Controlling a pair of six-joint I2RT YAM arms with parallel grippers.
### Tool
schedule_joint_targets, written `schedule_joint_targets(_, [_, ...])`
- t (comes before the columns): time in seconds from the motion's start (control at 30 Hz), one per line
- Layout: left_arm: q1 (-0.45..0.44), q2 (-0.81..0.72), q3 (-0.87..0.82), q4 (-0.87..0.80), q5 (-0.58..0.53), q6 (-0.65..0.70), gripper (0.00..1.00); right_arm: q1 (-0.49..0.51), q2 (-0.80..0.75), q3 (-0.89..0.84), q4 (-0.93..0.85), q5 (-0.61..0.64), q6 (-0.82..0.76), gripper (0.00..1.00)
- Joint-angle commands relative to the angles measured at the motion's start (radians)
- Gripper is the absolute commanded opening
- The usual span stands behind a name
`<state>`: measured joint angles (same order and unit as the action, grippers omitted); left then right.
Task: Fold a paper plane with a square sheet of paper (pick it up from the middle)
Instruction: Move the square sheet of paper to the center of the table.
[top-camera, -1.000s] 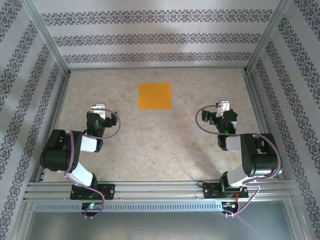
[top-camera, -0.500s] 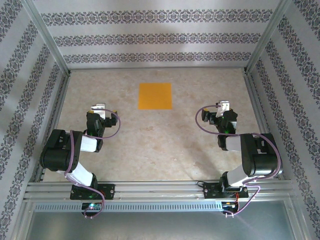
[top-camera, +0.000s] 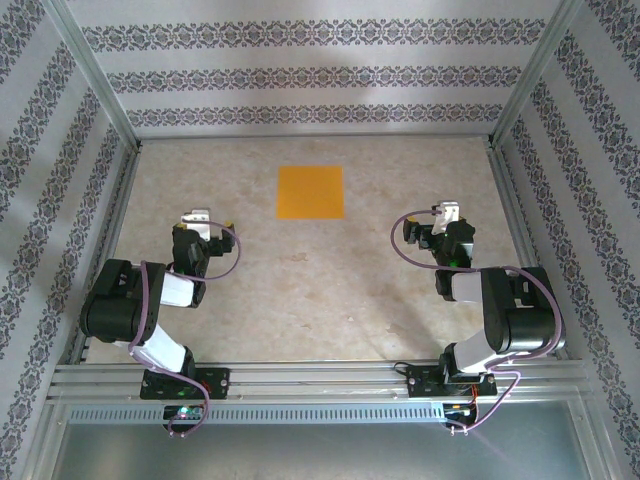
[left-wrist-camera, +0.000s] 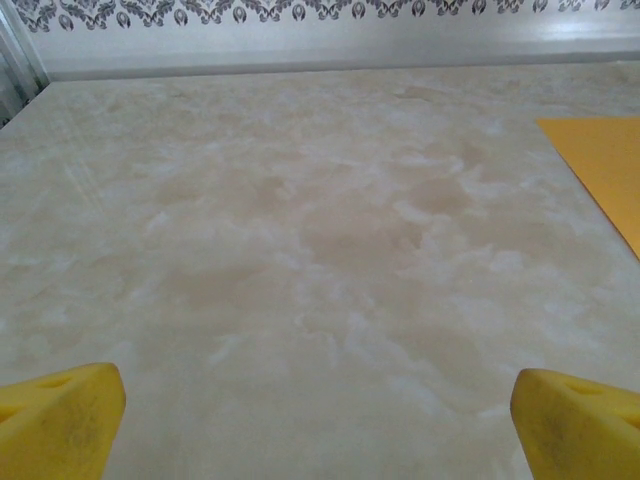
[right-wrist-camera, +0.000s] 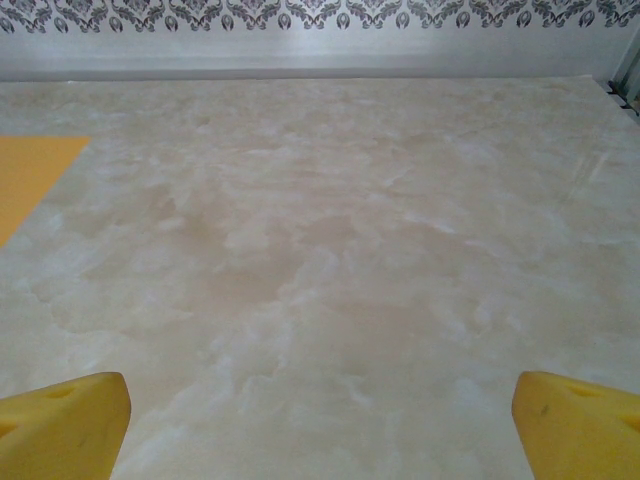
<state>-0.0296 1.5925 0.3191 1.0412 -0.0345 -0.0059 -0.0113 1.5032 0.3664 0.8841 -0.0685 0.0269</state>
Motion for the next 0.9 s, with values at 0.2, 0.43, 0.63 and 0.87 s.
schedule_joint_targets(0.2, [0.014, -0.292, -0.035, -0.146, -0.120, -0.032, 0.99, 0.001, -0.276, 0.105, -0.308, 0.127, 0.112, 0.98])
schedule_joint_targets(0.43, [0.014, -0.484, 0.201, -0.747, -0.113, -0.238, 0.99, 0.005, -0.350, 0.284, -0.611, 0.005, 0.333, 0.98])
schedule_joint_targets(0.63, [0.014, -0.524, 0.215, -0.787, 0.018, -0.388, 0.99, 0.011, -0.252, 0.399, -0.734, -0.161, 0.520, 0.98])
schedule_joint_targets(0.87, [0.014, -0.436, 0.260, -0.802, 0.187, -0.508, 0.99, 0.184, -0.005, 0.591, -0.817, -0.237, 0.620, 0.98])
